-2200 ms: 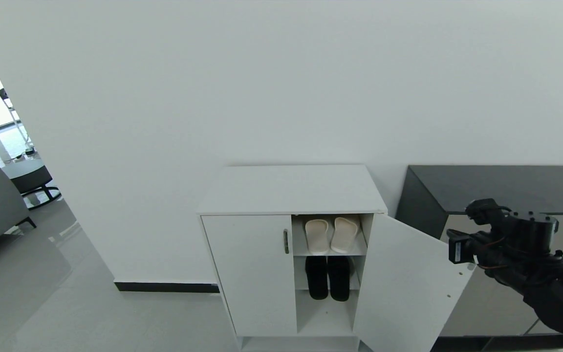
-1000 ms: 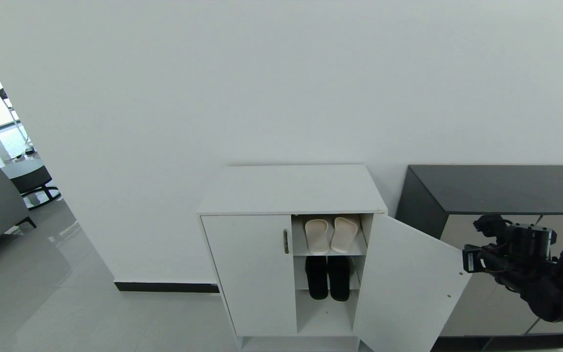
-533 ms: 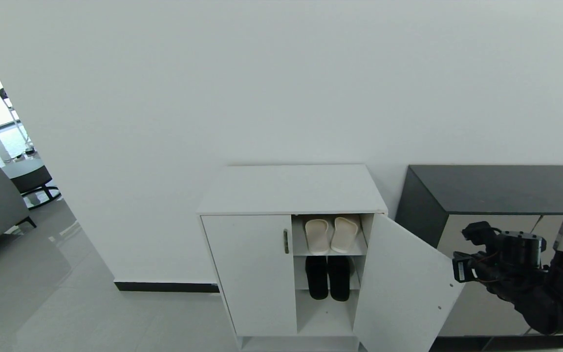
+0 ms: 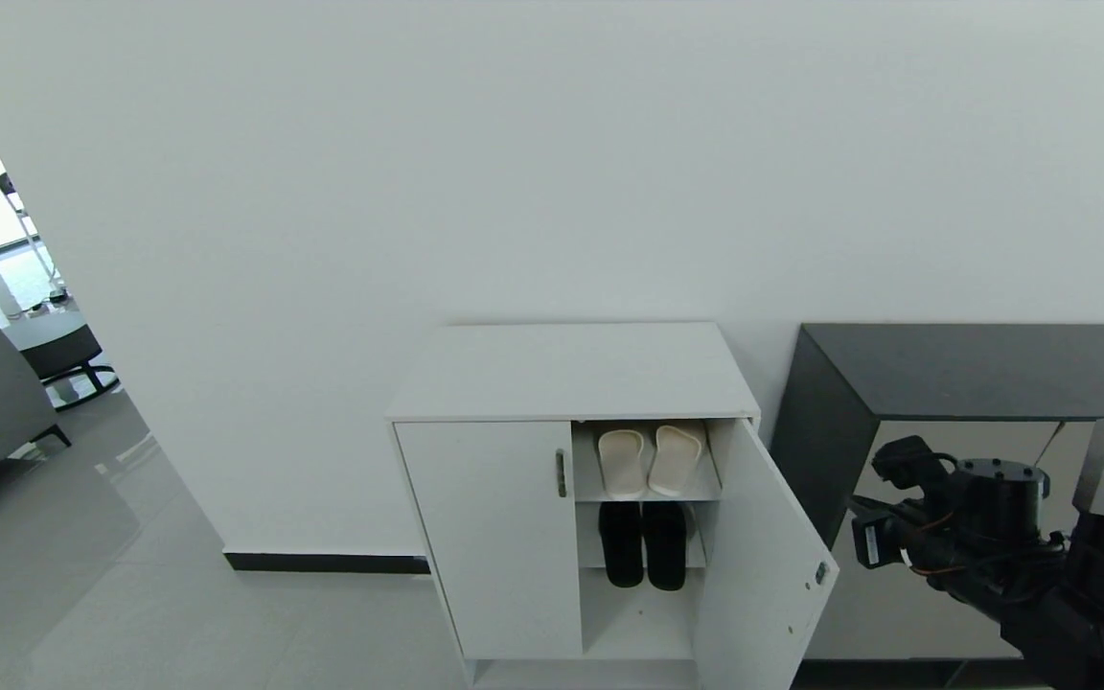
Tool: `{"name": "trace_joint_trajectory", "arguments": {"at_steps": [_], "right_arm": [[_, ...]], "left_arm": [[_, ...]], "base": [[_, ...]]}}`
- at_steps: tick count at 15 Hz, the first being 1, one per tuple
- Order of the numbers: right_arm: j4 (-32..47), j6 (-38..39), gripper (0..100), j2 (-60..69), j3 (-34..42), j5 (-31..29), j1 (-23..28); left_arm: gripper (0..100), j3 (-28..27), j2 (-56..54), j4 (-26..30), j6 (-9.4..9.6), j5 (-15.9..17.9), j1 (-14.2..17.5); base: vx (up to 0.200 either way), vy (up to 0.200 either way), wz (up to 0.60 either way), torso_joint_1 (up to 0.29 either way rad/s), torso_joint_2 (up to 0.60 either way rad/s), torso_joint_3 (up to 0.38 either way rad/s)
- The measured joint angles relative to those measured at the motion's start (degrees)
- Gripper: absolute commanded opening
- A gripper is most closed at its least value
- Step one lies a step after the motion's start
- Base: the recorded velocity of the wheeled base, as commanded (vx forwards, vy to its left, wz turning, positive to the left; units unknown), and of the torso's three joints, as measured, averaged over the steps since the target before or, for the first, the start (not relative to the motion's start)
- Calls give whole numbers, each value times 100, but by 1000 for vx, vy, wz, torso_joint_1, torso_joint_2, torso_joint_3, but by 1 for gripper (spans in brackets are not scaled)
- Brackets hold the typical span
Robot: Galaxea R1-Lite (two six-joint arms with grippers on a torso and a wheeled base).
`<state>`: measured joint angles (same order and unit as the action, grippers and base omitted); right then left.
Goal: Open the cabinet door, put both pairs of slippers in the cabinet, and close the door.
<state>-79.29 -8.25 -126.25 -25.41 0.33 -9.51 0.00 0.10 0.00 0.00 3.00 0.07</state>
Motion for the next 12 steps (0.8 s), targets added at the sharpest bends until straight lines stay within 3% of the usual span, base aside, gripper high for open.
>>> {"name": "trace_joint_trajectory", "arguments": {"at_steps": [6, 12], "right_arm": [[-4, 32, 0, -208, 243, -22, -656], [5, 596, 0, -460, 188, -341, -2108]], "left_arm": [[0, 0, 0, 0, 7, 1, 0], [0, 0, 0, 0, 2, 0, 0]], "base": [[0, 0, 0, 0, 0, 0], [0, 0, 0, 0, 0, 0]]}}
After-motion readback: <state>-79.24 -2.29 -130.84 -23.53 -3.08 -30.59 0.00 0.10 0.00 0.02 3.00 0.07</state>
